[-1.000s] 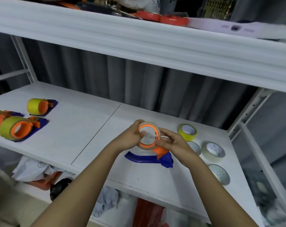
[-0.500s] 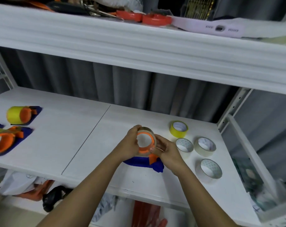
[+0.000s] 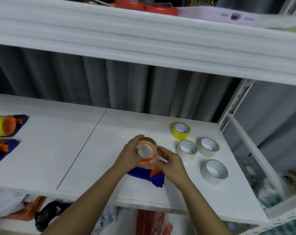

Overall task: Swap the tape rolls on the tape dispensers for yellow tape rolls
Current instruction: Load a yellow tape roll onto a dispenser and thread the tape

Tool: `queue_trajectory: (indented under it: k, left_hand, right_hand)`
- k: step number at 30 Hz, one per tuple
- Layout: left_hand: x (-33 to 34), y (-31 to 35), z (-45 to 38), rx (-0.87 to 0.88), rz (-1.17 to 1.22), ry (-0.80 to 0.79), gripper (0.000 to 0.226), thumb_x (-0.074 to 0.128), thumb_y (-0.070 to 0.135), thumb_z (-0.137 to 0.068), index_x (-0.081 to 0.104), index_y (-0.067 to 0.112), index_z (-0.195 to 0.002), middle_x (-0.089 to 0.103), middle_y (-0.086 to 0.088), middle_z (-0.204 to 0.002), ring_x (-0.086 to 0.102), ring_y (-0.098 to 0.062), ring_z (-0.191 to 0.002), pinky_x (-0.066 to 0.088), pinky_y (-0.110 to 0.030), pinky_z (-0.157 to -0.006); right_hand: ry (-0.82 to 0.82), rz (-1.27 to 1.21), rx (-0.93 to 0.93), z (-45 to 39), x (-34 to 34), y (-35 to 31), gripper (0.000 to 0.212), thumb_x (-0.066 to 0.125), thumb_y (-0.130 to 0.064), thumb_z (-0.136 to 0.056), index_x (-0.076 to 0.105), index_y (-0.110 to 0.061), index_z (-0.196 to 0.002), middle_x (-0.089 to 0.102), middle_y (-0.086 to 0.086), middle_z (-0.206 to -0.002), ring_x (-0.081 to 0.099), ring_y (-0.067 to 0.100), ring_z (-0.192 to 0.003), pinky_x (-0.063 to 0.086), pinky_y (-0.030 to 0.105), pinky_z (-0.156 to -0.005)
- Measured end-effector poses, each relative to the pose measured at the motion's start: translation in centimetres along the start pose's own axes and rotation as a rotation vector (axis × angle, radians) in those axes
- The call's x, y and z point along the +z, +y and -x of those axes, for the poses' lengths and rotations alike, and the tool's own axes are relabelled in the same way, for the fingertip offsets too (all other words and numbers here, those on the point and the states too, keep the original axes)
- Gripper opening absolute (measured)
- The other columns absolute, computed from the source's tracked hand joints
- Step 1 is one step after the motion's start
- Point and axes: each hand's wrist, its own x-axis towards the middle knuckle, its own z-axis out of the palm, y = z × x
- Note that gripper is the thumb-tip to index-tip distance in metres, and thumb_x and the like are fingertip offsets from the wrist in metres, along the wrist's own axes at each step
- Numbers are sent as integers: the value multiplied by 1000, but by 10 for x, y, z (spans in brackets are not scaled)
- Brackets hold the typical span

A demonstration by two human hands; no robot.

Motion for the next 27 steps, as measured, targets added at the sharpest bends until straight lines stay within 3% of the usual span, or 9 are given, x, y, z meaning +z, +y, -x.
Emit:
queue_trajectory:
  k: [5, 11, 15, 20, 27]
  left_hand:
    - [-8, 4, -5, -3, 21, -30, 50, 44, -4, -91, 41, 21, -134, 52, -3, -131, 47, -13, -113, 39, -21, -91]
    - [-9, 6, -5, -42, 3, -17, 48, 54, 11, -92, 38, 21, -135, 53, -4, -131, 50, -15, -111, 40, -22, -87]
    - [-12, 1, -5, -75, -5, 27, 48, 56, 13, -91, 37, 18, -135, 54, -6, -130, 52, -19, -112, 42, -25, -88]
    - [-8, -4, -3, -99, 8, 83, 48, 57, 11, -91, 38, 16, -135, 55, -8, -129, 53, -24, -116, 44, -29, -91]
    - [-5, -12, -6, -97, 31, 169, 47, 60, 12, -89, 43, 16, -134, 56, -7, -129, 54, -24, -115, 43, -28, -92]
  right_hand:
    - [-66, -38, 22, -1, -15, -11, 39, 77, -21, -77, 67, -54, -94, 70, -22, -101, 62, -4, -101, 50, 12, -77]
    - [0, 4, 7, -6, -7, -12, 31, 77, -21, -77, 69, -47, -92, 71, -18, -98, 63, 0, -97, 52, 15, -79]
    - [15, -4, 21, -7, 6, -10, 27, 74, -23, -81, 66, -33, -104, 71, -17, -95, 64, -2, -91, 51, 11, -70]
    - [30, 55, 36, -9, 15, -7, 30, 65, -22, -88, 62, -26, -118, 68, -8, -109, 63, 6, -99, 54, 24, -85]
    - [12, 113, 20, -13, 22, -6, 37, 58, -20, -93, 55, -24, -130, 67, -6, -116, 63, 11, -106, 52, 32, -93]
